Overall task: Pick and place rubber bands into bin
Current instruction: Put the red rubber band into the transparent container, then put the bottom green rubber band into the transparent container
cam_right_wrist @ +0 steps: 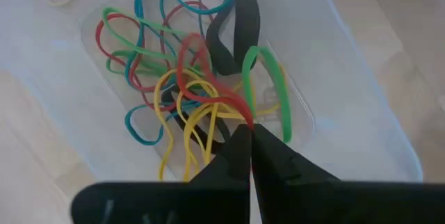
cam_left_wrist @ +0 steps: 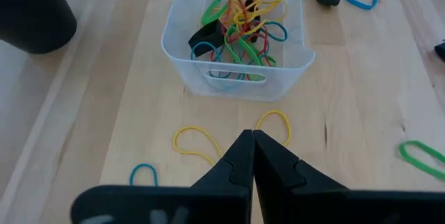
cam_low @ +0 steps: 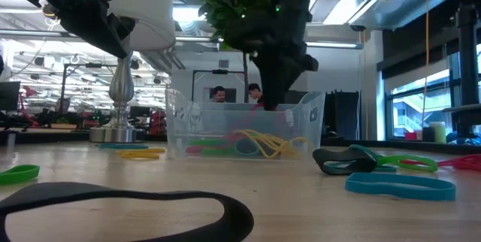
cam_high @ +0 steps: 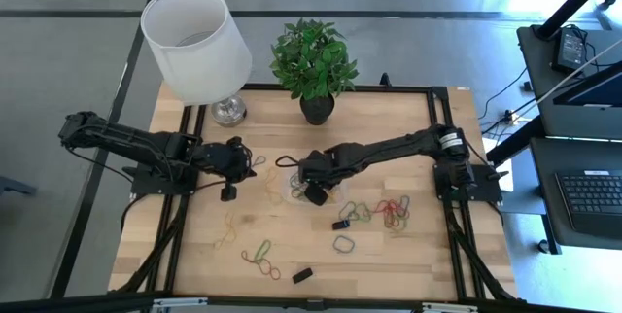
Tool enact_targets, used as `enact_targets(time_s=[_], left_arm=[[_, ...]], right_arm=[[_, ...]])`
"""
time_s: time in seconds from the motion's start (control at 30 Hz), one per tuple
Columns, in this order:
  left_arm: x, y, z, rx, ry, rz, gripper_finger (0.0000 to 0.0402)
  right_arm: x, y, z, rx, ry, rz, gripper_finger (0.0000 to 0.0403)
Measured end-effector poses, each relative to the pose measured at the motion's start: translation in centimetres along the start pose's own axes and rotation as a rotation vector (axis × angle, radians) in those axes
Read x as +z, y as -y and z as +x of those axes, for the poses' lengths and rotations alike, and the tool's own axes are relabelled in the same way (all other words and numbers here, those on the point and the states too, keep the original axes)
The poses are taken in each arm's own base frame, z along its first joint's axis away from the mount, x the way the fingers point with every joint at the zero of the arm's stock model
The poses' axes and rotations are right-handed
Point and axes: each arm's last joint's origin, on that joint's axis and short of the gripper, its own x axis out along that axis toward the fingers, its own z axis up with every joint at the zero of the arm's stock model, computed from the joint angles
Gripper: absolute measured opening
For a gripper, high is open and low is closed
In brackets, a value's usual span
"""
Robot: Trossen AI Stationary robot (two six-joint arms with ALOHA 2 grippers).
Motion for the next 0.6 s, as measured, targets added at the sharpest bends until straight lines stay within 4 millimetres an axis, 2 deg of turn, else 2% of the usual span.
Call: enact_targets(time_s=[0.23, 0.6], left_arm=[[0.0, 0.0, 0.0, 0.0, 0.0, 0.0, 0.0003], [0.0, 0.0, 0.0, 0.0, 0.0, -0.006, 0.0002]], right_arm=[[0.14, 0.26, -0.1, -0.002, -0.002, 0.089, 0.0039], [0.02, 0.39, -0.36, -0.01, -0.009, 0.108, 0.0115]])
